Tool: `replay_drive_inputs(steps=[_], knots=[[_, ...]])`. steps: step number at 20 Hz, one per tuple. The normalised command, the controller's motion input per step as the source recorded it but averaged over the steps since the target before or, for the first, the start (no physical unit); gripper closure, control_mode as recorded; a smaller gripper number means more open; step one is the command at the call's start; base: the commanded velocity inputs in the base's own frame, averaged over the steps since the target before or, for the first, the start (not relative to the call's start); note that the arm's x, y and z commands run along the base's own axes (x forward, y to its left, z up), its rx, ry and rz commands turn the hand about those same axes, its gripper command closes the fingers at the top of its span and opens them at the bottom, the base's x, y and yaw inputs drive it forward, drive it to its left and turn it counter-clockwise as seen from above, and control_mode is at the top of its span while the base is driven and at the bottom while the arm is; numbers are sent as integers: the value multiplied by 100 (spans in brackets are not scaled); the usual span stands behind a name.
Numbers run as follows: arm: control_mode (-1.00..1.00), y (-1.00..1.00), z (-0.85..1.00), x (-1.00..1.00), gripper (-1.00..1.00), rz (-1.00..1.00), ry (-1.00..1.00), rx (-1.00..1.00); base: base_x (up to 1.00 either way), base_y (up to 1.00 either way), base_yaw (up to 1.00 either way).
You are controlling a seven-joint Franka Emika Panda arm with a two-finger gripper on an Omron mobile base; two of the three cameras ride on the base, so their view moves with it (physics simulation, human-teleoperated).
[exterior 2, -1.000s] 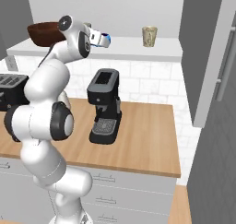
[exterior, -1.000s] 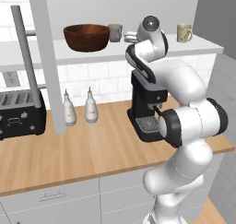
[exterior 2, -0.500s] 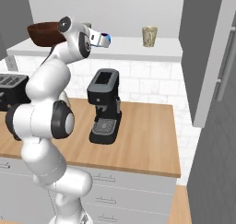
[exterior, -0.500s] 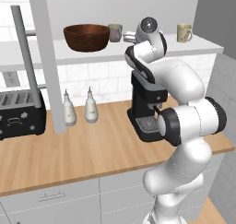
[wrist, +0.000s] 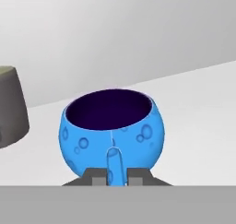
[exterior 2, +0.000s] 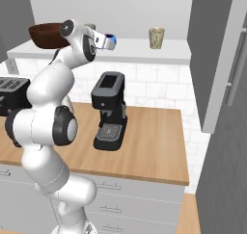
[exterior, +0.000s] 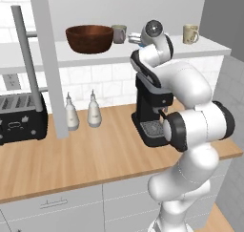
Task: Gather all objects into one cabinet and sort the glasses and bowls to opposite sides.
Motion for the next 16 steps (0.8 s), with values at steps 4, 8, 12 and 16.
replay_drive_inputs(steps=[4,8,12,16], knots=[[-100,-43,0,16,100,0,-5,0,0,0,0],[-100,-72,5,-2,100,0,-3,0,0,0,0],[-100,-83,2,0,100,-2,0,0,0,0,0],[-100,-89,1,0,100,-3,0,0,0,0,0]])
